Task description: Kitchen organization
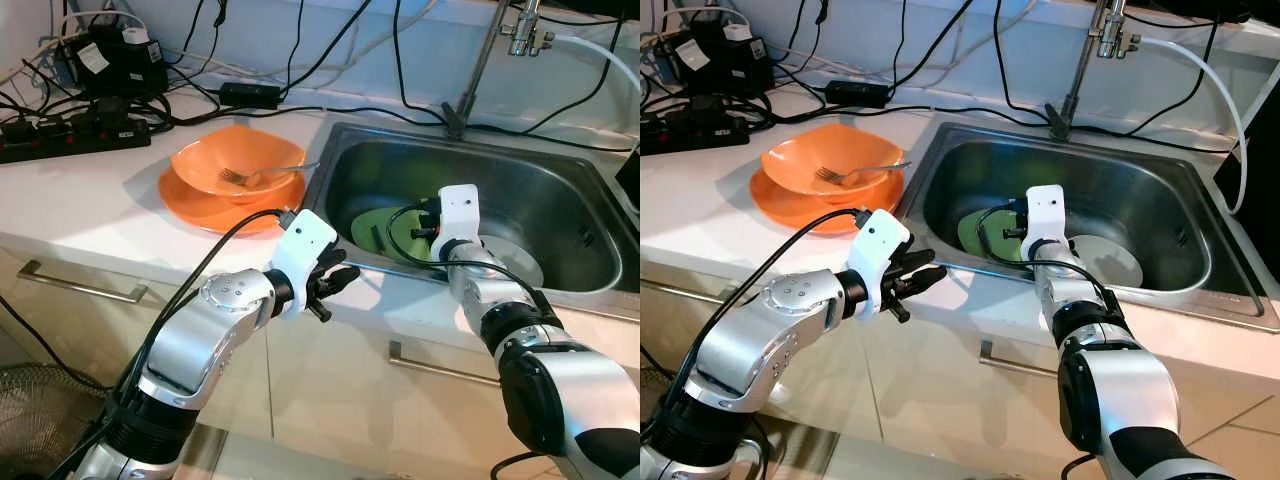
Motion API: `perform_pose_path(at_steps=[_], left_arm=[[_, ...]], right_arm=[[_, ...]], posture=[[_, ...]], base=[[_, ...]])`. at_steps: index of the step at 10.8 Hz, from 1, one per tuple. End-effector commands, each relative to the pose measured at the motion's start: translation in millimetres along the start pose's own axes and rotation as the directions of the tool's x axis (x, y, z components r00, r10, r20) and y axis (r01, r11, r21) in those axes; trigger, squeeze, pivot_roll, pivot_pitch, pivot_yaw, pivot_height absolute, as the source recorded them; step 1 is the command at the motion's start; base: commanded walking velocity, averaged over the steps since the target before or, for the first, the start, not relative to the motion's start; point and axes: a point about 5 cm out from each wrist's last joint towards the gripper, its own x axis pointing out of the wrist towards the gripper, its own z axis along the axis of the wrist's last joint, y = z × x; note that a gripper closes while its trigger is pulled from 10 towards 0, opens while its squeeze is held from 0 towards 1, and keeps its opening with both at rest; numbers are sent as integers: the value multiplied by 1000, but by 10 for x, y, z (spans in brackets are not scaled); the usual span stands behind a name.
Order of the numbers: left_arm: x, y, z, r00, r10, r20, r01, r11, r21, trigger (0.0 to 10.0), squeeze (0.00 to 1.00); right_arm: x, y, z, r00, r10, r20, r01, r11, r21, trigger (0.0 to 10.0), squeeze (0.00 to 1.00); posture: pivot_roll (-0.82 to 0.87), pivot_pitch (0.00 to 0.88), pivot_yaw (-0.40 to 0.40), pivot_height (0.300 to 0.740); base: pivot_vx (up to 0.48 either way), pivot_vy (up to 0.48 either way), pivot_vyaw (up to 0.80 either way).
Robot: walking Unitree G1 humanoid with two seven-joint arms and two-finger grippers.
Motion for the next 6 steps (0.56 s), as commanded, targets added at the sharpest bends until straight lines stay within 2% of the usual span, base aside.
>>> perform_pose_path(at_steps=[1, 5, 6], left_arm=[[-21, -1, 29, 1000, 7, 12, -7, 1000, -3, 10000, 0], [-20, 8, 19, 1000, 10, 13, -10, 1000, -5, 10000, 0], [-19, 7, 21, 1000, 10, 14, -10, 1000, -5, 10000, 0]], right_arm=[[-29, 20, -161, 998, 6, -58, -5, 1000, 6, 10000, 0], [-30, 20, -166, 998, 6, -58, -6, 1000, 16, 10000, 0], [-31, 17, -169, 998, 6, -59, -5, 1000, 18, 10000, 1000]], posture=[[316, 0, -70, 740], [319, 0, -70, 740], [319, 0, -70, 740]], base=[[0, 0, 0], [0, 0, 0], [0, 0, 0]])
